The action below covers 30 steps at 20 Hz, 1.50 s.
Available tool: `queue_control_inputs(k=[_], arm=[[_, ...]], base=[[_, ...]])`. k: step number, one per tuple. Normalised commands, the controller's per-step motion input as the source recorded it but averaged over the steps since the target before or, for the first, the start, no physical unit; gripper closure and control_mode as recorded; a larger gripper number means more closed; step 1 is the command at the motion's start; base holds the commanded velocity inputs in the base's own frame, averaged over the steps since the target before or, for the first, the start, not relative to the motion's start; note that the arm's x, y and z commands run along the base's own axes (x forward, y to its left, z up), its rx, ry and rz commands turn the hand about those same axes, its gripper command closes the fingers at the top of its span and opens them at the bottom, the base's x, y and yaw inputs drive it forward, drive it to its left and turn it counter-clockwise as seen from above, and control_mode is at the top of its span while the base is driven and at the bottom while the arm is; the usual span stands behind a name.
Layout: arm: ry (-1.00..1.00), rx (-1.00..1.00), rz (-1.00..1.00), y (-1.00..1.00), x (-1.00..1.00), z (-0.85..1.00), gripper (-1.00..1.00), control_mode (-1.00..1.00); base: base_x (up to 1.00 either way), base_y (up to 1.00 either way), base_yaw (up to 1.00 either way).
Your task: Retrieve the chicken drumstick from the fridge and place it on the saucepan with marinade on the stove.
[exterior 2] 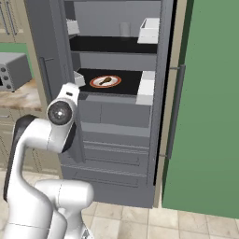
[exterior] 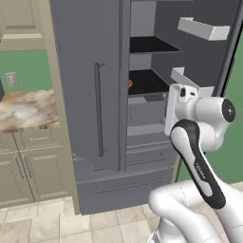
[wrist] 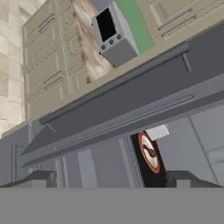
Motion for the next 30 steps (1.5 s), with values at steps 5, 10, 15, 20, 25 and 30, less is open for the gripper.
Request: queue_control_inputs(k=[5,10,15,20,25,30], arm=[[0.0,0.01,0.0,0.0,0.36,-0.11,-1.0,-1.0],[0.0,0.0,0.04,0.0,0.48,-0.16,-1.0,-1.0],[0.0,0.0,0.07,0.03,0.63,-0.3,-1.0,-1.0],[0.0,0.0,0.08,0.24,0.8,-0.34,-1.0,-1.0],[0.0,0.0,0.08,0.17,0.67,-0.22,-1.0,-1.0],[0.0,0.0,0.1,0.01,0.36,-0.08,-1.0,-1.0]], base=[[0.0,0.0,0.0],[0.0,0.0,0.0],[0.0,0.0,0.0],[0.0,0.0,0.0],[0.0,0.0,0.0],[0.0,0.0,0.0]])
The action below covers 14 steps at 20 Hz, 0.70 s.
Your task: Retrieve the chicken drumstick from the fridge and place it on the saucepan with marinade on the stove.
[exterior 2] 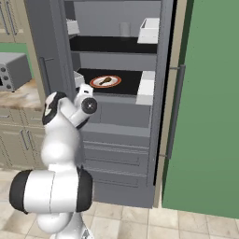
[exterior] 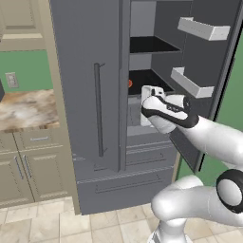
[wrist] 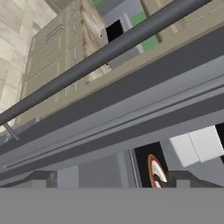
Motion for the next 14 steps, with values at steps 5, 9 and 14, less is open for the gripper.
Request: queue_control_inputs(k=[5,9,14], arm=[[0.0,0.0,0.08,0.0,0.37,-0.06,-1.0,-1.0],[-0.01,0.0,0.09,0.0,0.39,-0.02,-1.0,-1.0],[-0.08,0.0,0.1,-0.05,0.04,0.0,-1.0,-1.0]], base=[[0.0,0.0,0.0],[0.0,0.0,0.0],[0.0,0.0,0.0]])
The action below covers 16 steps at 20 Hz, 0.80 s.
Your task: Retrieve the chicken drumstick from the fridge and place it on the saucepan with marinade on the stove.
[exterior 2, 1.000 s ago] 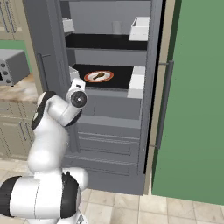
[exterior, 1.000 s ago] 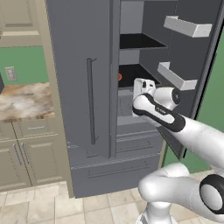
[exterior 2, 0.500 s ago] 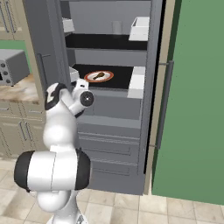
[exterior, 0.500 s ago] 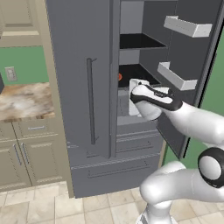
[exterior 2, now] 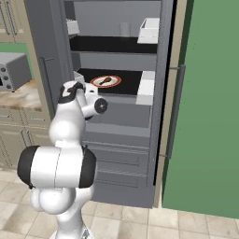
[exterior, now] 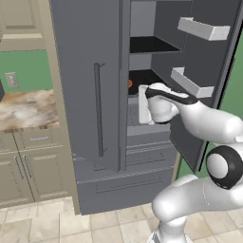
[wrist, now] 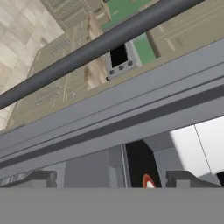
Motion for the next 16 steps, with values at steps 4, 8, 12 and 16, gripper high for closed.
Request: queue_control_inputs(k=[4,8,12,16], arm=[[-0.11,0.0,0.08,-0.04,0.0,0.0,-1.0,-1.0],[-0.12,0.0,0.02,0.03,0.04,0.0,-1.0,-1.0],[-0.05,0.0,0.04,0.1,0.21,0.0,-1.0,-1.0],[-0.02,0.0,0.12,0.12,0.2,0.0,-1.0,-1.0]], base=[[0.0,0.0,0.0],[0.0,0.0,0.0],[0.0,0.0,0.0],[0.0,0.0,0.0]])
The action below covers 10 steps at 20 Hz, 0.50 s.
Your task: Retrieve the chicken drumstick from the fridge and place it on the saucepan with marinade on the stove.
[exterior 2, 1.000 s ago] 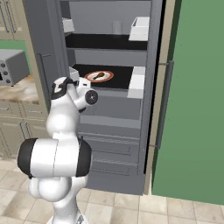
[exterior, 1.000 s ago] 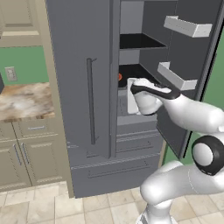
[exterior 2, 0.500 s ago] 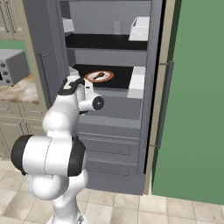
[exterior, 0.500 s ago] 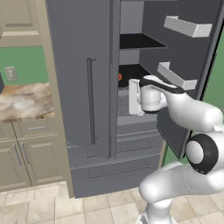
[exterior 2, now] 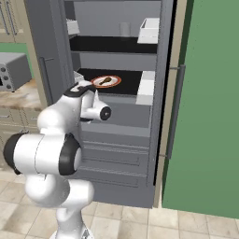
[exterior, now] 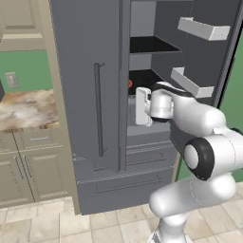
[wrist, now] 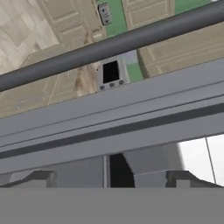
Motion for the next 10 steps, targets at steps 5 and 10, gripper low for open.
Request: queue_control_inputs(k=[5,10], arm=[[0.0,0.02,0.22,0.01,0.22,0.0,-1.0,-1.0],[0.0,0.07,0.3,0.0,0.19,0.06,-1.0,-1.0]], base=[[0.0,0.0,0.0],[0.0,0.0,0.0]])
